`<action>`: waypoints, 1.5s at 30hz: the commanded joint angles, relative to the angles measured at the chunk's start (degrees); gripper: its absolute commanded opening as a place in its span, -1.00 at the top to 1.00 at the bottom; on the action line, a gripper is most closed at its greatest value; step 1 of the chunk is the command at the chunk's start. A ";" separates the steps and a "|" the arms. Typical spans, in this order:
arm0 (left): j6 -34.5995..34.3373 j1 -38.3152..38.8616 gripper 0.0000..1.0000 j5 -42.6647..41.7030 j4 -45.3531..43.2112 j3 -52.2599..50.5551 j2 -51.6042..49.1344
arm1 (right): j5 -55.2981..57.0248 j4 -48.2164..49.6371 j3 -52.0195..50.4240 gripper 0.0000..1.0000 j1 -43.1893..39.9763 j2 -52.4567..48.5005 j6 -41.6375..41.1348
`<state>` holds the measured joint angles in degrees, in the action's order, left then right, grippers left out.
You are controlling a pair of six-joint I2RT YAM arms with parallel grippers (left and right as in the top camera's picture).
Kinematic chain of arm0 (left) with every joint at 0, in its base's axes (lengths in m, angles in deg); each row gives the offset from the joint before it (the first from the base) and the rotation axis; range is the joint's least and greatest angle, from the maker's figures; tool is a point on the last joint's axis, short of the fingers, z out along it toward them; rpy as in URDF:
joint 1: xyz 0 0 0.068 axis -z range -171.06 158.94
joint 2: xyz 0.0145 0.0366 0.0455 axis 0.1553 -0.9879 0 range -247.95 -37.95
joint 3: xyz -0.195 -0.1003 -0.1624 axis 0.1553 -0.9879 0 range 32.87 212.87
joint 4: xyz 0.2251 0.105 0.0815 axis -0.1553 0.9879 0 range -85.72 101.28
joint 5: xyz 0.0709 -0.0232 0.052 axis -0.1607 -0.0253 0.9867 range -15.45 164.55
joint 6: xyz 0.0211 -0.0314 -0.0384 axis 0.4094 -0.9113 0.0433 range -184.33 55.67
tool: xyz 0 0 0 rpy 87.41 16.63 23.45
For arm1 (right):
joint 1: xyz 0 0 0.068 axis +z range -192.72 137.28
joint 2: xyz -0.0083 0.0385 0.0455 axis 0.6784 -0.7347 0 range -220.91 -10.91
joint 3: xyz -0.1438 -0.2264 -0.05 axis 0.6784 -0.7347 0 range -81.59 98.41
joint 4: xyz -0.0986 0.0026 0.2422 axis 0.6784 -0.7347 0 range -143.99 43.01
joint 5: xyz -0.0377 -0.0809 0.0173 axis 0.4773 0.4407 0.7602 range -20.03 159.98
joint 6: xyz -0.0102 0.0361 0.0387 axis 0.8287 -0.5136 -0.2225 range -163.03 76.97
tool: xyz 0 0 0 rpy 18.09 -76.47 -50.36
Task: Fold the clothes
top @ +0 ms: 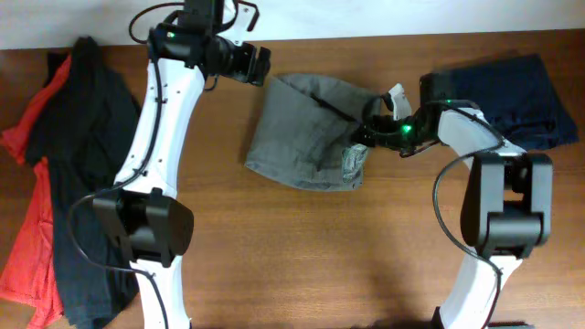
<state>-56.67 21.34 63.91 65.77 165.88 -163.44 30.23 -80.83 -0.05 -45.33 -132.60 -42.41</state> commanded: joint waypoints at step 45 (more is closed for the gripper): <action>-0.48 -0.20 -0.98 3.23 0.13 1.07 -0.20 | -18.03 9.38 37.40 0.92 -16.39 -0.81 -24.02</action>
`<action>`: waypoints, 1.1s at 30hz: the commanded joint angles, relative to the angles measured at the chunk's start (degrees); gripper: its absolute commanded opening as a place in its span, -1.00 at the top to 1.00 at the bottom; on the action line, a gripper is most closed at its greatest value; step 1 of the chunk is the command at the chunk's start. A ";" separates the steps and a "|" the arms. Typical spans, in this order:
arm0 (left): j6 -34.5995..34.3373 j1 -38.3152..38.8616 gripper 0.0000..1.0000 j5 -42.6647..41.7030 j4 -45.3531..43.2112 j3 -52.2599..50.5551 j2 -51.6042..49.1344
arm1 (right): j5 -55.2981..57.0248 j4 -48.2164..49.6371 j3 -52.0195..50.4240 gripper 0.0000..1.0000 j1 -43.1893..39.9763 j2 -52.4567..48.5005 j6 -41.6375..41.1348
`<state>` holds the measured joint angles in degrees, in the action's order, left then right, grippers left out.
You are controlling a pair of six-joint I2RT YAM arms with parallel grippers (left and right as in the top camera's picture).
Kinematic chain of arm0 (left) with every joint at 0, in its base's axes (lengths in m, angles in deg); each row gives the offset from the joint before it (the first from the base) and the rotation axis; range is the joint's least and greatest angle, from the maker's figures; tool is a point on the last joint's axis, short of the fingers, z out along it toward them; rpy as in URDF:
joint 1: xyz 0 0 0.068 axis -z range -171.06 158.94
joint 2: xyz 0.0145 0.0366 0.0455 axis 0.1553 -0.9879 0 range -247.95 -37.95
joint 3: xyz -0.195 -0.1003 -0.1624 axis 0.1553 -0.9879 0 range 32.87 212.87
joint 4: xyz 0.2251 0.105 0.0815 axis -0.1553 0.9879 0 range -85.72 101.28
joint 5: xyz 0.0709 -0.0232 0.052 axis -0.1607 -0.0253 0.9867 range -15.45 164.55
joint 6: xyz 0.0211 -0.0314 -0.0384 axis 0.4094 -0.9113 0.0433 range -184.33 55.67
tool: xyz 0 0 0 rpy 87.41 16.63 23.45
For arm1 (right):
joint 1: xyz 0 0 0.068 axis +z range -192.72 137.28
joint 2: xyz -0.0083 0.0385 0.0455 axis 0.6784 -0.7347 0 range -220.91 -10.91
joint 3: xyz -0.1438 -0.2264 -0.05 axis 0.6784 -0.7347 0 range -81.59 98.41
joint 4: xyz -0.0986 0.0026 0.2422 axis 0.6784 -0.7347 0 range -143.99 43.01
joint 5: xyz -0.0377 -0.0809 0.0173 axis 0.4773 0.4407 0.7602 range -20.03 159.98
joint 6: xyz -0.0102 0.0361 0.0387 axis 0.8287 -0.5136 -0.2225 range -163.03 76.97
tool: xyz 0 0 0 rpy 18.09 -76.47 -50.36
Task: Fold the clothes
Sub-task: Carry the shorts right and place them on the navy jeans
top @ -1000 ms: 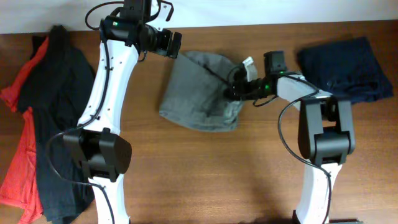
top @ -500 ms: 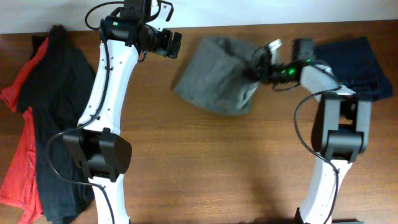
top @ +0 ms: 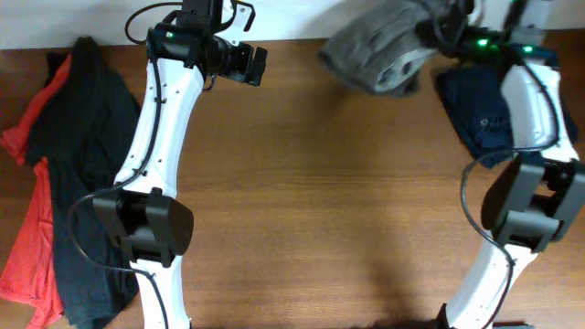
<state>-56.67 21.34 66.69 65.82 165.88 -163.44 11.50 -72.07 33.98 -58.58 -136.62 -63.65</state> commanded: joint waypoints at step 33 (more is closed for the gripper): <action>-0.50 -0.20 -0.98 2.36 -0.37 1.07 -0.20 | 22.69 -23.10 3.48 0.92 -20.96 3.19 1.70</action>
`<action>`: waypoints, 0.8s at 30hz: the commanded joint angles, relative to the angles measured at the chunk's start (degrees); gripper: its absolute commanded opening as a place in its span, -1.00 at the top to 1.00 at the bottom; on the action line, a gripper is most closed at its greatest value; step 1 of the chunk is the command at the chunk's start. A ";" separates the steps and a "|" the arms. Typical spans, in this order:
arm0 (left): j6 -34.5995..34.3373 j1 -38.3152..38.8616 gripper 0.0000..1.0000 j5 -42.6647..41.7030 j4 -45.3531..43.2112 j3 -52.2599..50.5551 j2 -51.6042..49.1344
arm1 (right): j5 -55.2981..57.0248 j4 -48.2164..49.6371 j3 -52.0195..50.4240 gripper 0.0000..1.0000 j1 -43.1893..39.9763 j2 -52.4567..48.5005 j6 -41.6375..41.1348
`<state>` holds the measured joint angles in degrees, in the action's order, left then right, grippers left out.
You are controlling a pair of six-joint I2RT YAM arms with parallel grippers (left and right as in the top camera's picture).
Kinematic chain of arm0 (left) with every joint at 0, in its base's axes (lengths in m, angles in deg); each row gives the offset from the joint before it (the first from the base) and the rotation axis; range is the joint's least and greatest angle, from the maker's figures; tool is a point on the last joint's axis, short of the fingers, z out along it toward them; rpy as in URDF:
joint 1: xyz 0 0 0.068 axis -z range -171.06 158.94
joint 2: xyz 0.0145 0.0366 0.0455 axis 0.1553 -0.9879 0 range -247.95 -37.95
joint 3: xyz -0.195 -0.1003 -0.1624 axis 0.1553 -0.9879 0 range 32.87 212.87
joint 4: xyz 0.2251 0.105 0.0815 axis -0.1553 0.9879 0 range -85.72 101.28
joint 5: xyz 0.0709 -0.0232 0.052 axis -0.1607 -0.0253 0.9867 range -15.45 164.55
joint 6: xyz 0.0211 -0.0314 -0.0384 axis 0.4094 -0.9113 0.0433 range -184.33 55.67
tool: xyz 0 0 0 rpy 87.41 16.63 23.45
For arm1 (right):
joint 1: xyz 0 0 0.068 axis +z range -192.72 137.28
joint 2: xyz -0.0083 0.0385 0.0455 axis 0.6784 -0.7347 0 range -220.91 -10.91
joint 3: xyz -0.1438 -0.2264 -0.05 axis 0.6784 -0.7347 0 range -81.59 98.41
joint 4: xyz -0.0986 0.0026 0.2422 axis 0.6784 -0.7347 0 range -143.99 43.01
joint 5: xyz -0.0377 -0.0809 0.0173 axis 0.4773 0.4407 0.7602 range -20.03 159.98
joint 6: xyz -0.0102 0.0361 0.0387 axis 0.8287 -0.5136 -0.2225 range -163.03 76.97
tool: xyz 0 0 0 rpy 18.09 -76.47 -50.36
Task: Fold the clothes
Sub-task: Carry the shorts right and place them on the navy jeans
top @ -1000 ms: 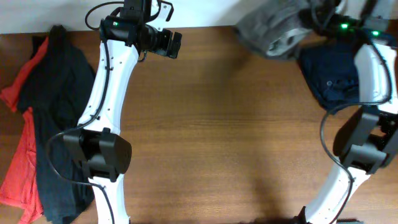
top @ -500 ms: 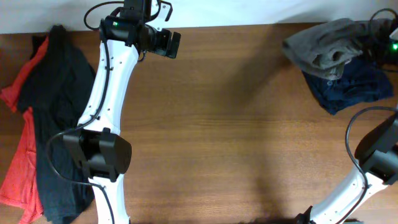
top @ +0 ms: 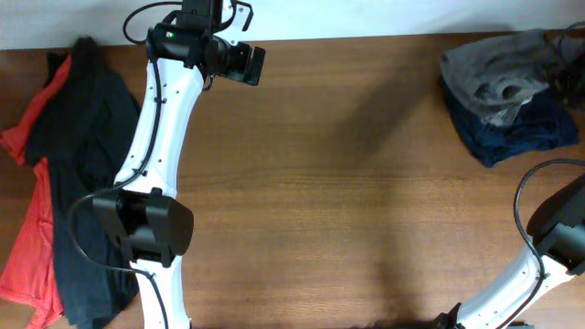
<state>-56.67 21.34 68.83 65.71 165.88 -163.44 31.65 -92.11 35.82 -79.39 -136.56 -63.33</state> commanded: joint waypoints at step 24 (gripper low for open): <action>-0.50 -0.04 -0.98 0.17 -0.31 1.01 -0.94 | 24.98 -23.10 5.14 -0.96 -3.50 10.23 8.68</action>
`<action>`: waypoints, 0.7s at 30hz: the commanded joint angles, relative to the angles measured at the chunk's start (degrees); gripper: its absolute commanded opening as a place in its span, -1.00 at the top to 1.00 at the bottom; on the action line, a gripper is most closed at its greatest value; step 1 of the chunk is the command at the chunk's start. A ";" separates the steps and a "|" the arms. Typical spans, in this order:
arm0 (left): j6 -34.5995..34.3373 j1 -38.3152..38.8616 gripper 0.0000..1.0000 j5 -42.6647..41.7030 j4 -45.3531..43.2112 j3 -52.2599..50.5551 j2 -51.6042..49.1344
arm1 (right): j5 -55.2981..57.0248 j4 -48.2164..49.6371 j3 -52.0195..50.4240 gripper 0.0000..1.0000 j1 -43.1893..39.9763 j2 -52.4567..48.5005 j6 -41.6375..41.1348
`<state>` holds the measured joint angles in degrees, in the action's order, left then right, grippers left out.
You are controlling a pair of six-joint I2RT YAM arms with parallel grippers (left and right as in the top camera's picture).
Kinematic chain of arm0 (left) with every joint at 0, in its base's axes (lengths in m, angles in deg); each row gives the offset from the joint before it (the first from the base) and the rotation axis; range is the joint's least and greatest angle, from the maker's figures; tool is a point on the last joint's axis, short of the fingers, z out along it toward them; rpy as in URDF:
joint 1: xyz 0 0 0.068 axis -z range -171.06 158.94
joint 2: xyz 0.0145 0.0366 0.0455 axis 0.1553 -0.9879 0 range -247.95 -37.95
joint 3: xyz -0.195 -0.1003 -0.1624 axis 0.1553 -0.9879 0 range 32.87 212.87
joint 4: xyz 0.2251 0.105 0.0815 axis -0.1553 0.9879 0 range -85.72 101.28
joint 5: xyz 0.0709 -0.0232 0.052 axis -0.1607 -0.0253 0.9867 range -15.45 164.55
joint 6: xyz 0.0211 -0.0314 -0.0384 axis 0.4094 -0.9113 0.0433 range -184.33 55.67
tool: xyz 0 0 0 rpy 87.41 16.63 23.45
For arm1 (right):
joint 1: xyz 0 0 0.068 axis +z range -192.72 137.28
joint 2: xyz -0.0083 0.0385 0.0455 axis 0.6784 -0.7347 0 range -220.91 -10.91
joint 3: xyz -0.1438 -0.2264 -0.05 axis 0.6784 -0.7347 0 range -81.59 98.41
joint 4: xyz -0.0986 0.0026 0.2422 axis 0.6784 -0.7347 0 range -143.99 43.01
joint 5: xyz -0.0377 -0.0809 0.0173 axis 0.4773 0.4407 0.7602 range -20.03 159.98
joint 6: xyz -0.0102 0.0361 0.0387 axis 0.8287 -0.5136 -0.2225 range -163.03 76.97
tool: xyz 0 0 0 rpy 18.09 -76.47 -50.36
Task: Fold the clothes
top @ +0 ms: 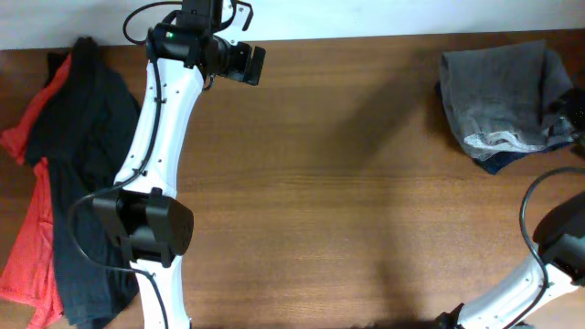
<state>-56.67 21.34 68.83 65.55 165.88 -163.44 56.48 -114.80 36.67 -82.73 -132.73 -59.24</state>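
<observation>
A folded grey garment (501, 91) lies flat at the table's far right, on top of a folded navy garment (501, 162) that shows only as a strip under its front edge. At the frame's right edge, dark parts of my right gripper (567, 119) rest on the grey garment's right side. Its fingers are too cut off to read. My left gripper (252, 66) hangs near the back edge, left of centre, over bare wood and far from any cloth. Its jaws are not readable from above.
A pile of unfolded clothes lies at the far left: a dark garment (84, 174) over a red one (26, 247). The wooden table (329, 201) is bare between the arms. My left arm's white links (155, 137) run down the left side.
The grey garment was bunched under my right gripper on the navy one. It now lies spread flat over it, and the right gripper has moved to the frame's right edge. The left arm is still.
The grey folded garment lay mid-table with my right gripper at its right edge. It then hung from that gripper near the back right, then sat bunched on the navy garment. Now it lies flat on the navy garment. My left arm stayed put.
</observation>
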 commanded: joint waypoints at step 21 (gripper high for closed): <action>-0.48 -0.04 -0.98 0.20 -1.22 1.01 -4.07 | 0.63 5.22 4.92 0.92 6.10 -3.10 16.06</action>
<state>-56.67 21.34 68.83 64.55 165.88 -166.96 56.04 -109.97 41.48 -74.97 -135.46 -41.60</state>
